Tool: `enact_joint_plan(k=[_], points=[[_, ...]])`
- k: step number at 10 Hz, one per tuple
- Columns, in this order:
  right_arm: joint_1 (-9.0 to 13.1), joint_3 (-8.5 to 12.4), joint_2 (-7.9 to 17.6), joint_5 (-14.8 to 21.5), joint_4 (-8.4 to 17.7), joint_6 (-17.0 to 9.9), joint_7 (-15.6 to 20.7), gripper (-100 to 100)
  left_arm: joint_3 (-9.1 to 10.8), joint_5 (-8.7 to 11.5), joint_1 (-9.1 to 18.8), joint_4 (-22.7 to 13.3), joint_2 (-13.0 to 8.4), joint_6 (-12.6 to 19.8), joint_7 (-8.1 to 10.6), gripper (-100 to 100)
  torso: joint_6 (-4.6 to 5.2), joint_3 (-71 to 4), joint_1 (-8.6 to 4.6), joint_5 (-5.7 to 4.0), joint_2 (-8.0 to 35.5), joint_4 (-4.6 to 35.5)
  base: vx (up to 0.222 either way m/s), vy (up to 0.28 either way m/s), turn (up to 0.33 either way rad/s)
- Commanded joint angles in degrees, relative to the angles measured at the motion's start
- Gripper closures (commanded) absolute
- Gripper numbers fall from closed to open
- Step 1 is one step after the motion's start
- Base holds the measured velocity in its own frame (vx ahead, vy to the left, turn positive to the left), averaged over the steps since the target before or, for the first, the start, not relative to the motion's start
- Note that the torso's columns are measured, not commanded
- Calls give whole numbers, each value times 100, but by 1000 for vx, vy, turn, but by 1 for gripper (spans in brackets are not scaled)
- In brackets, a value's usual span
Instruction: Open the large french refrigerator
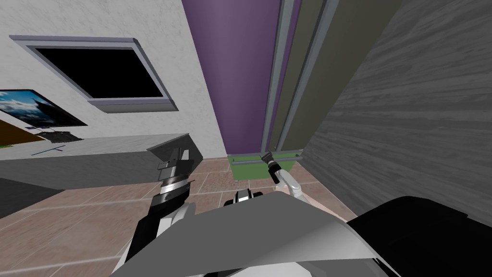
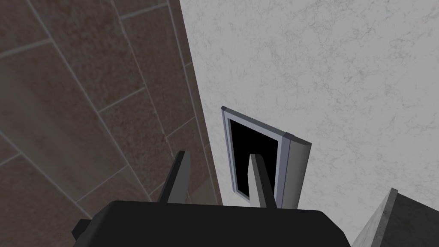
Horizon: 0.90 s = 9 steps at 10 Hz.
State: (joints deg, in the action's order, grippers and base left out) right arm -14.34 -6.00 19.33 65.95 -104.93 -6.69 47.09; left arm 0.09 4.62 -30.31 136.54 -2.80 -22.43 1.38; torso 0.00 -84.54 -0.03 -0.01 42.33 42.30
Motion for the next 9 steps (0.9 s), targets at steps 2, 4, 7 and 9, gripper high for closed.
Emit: enact_joint_plan(k=[2,4,7,9], points=[[21,-5,107,238,102,-94,146,-100,0,0,0,0,0,0,0,0,0,-3,5,2,-4,-1,21,13,10],[17,21,204,180,98,-121,144,-100,0,0,0,0,0,0,0,0,-1,-11,9,2,-19,-4,63,25,19],[-64,133,152,153,11,-338,194,100,-1,0,0,0,2,0,0,0,-8,13,68,9,23,-3,-44,138,-113],[-153,219,85,134,-65,-541,249,100,-2,0,1,0,2,0,0,0,-35,4,55,16,6,8,-56,211,-105]])
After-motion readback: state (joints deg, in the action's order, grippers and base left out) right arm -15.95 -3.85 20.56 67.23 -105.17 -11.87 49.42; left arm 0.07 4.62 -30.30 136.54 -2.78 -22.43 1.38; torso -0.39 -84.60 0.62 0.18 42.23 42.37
